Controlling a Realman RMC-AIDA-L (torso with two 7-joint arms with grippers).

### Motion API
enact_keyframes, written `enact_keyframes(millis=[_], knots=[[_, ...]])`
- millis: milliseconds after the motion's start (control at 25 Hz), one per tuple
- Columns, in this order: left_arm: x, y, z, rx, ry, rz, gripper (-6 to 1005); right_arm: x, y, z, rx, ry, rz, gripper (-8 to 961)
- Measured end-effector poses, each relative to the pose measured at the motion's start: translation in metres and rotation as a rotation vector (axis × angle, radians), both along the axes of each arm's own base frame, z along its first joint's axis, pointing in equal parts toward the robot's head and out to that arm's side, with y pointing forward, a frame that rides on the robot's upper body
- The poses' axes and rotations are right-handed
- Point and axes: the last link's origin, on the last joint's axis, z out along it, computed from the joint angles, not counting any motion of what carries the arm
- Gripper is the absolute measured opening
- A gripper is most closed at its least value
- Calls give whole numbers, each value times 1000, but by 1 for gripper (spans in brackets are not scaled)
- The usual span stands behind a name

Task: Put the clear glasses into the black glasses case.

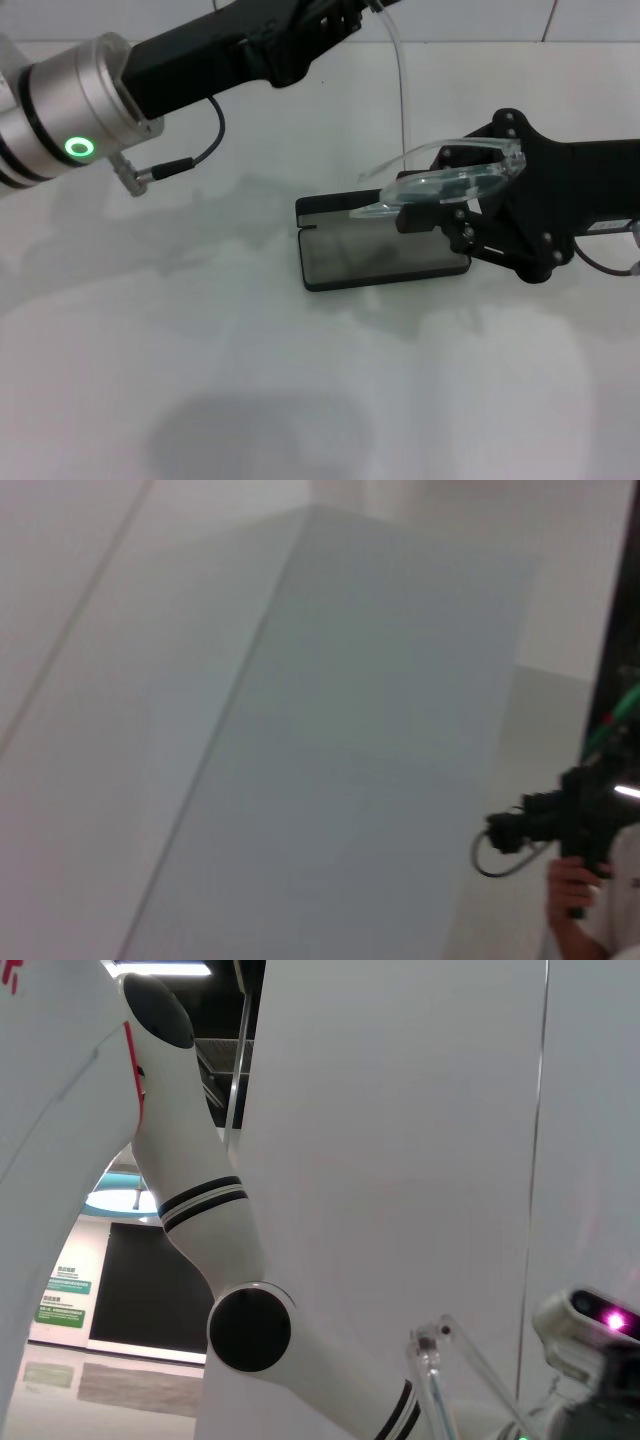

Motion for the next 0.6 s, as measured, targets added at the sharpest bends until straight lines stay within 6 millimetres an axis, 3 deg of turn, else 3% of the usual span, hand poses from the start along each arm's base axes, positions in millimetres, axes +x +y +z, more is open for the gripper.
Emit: enact_keyframes(millis=[600], knots=[[4, -20, 6, -37, -24, -142, 69, 2, 0, 2, 20, 14, -6, 118]])
